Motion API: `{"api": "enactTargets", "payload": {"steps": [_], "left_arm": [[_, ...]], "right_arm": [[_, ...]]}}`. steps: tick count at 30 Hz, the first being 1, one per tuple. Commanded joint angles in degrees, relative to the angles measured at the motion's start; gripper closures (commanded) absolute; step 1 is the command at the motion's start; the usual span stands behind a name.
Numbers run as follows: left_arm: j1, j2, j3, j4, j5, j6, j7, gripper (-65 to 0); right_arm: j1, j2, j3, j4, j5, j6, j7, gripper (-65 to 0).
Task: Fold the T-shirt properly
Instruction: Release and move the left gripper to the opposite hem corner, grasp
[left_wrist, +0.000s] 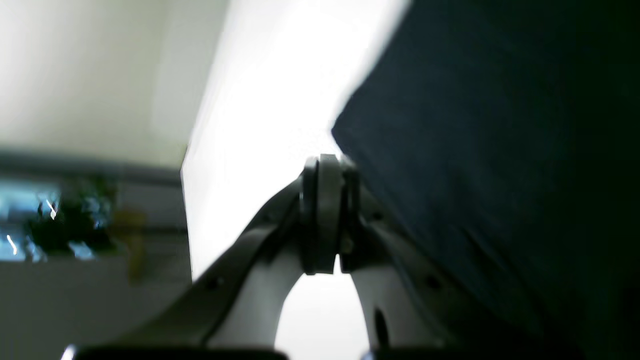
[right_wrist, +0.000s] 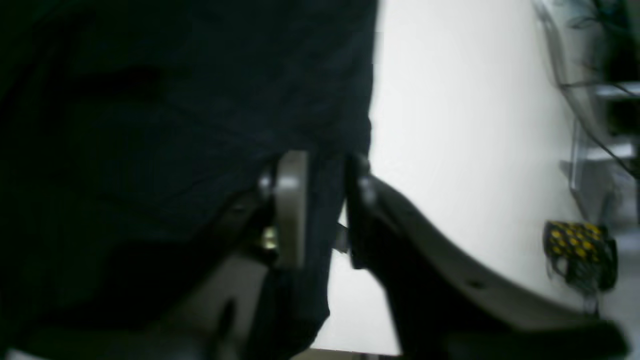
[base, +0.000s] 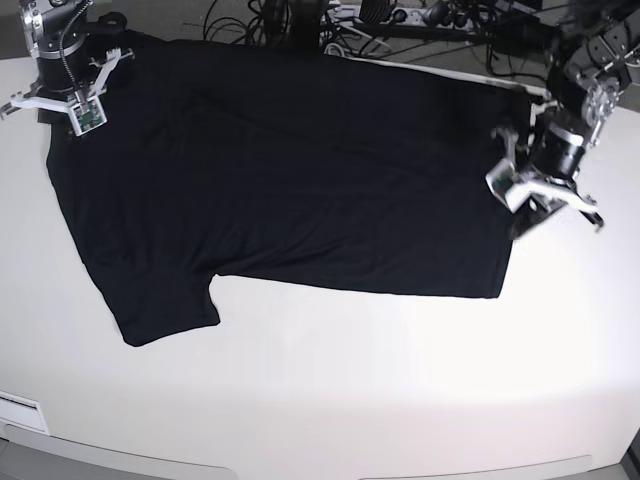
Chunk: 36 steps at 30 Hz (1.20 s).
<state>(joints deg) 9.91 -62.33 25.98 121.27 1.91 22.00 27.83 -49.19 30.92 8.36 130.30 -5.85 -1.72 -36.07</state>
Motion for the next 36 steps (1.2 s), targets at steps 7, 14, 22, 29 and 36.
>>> {"api": "enactTargets", "payload": {"steps": [7, 14, 22, 29, 36], "left_arm": [[-6.5, 16.3, -30.5, -23.5, -33.0, -21.0, -7.1, 0.0], [-21.0, 22.6, -36.7, -50.0, -55.4, -37.3, 2.8, -28.0], [-33.2, 26.1, -27.4, -66.2, -65.6, -46.9, 14.7, -30.8], [-39.3, 30.2, -23.7, -72.4, -65.6, -47.8, 15.7, -30.8], [-41.2, 33.1, -18.8, -76.8, -62.6, -48.1, 14.1, -30.8]], "right_arm": [[-0.3, 0.7, 0.4, 1.0, -0.2, -2.6, 0.1, -21.3], [-0.3, 0.7, 0.4, 1.0, -0.2, -1.7, 0.9, -21.3], [-0.3, 0.7, 0.4, 1.0, -0.2, -1.7, 1.9, -21.3], [-0.3, 0.7, 0.4, 1.0, -0.2, -1.7, 2.0, -21.3], [-0.3, 0.7, 0.4, 1.0, -0.3, -1.7, 1.8, -21.3]]}}
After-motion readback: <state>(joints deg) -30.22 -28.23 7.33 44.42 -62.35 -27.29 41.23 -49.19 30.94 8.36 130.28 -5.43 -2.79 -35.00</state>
